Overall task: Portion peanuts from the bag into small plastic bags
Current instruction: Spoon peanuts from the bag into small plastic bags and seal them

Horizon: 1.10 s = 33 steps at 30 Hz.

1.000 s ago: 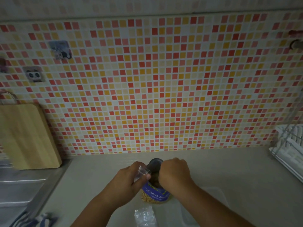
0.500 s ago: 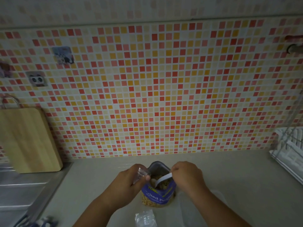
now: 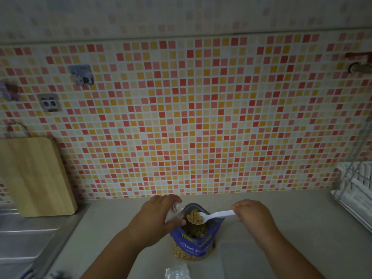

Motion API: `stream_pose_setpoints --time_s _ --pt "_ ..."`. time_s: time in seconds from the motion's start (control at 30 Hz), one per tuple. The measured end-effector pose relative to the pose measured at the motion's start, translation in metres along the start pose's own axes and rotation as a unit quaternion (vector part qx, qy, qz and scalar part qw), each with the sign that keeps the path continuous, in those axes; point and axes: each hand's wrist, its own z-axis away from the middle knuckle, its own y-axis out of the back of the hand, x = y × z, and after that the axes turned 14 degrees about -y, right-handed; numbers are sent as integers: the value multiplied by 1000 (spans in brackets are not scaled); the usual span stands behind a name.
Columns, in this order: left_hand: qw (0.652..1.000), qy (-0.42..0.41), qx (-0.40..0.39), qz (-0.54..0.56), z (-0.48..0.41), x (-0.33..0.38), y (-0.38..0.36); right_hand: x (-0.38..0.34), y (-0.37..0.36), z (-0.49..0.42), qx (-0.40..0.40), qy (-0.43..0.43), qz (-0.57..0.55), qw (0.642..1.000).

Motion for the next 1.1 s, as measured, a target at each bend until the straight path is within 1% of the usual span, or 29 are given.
stream_pose_setpoints --time_s 0.07,0.13,0.2,0.23,0.3,0.37,0.4,0.43,0.47,0.5,0.57,0.67,0.73,0.8,0.87,0.9,0.97,1.0,1.03,1.07,1.1 --pt "999 -15 -27 -28 -3 -2 -2 -3 11 1 2 -14 57 998" --pt "997 -25 -49 -56 -6 -3 -4 -4 17 -2 11 -18 62 998" --pt "996 -29 -55 -70 -9 0 -7 -3 23 2 22 7 98 995" --pt "995 -34 -54 -75 -10 3 -8 -3 26 5 35 35 124 991" --pt "994 -40 -54 -89 -13 5 -10 -2 26 5 41 70 134 988" --pt "991 -45 -65 -105 -15 6 -12 -1 23 8 39 63 71 995" --pt "990 -48 -73 -111 -16 6 -14 1 20 7 39 56 15 998" --pt "989 -48 -78 -116 -17 6 -16 3 17 6 35 49 -68 996" --pt "989 -48 -79 -119 -18 6 -18 4 15 6 37 46 -126 990" --pt "989 -48 -78 -118 -19 6 -21 3 14 6 30 43 -131 990" --pt "988 -47 -83 -119 -21 8 -25 -2 11 4 13 55 -79 995" --pt "988 -42 -86 -124 -22 10 -33 -20 11 6 16 100 9 995" --pt "992 -28 -69 -98 -23 12 -37 -34 13 12 36 134 52 989" --pt "997 -23 -32 -62 -22 15 -39 -45 15 21 58 190 50 979" --pt "1000 -6 9 -8 -21 18 -40 -54 20 32 109 264 56 957" --pt "999 9 32 35 -20 18 -39 -57 23 37 137 306 73 939" --pt "987 39 69 137 -19 16 -38 -60 34 46 173 370 108 907" --pt "978 45 89 181 -18 14 -38 -62 41 52 194 388 123 893" --pt "968 50 114 218 -17 12 -37 -61 46 54 228 401 120 879" --pt "957 58 138 248 -16 11 -34 -59 50 54 283 405 106 863" --pt "945 69 161 277 -15 11 -31 -57 52 52 322 388 91 859"
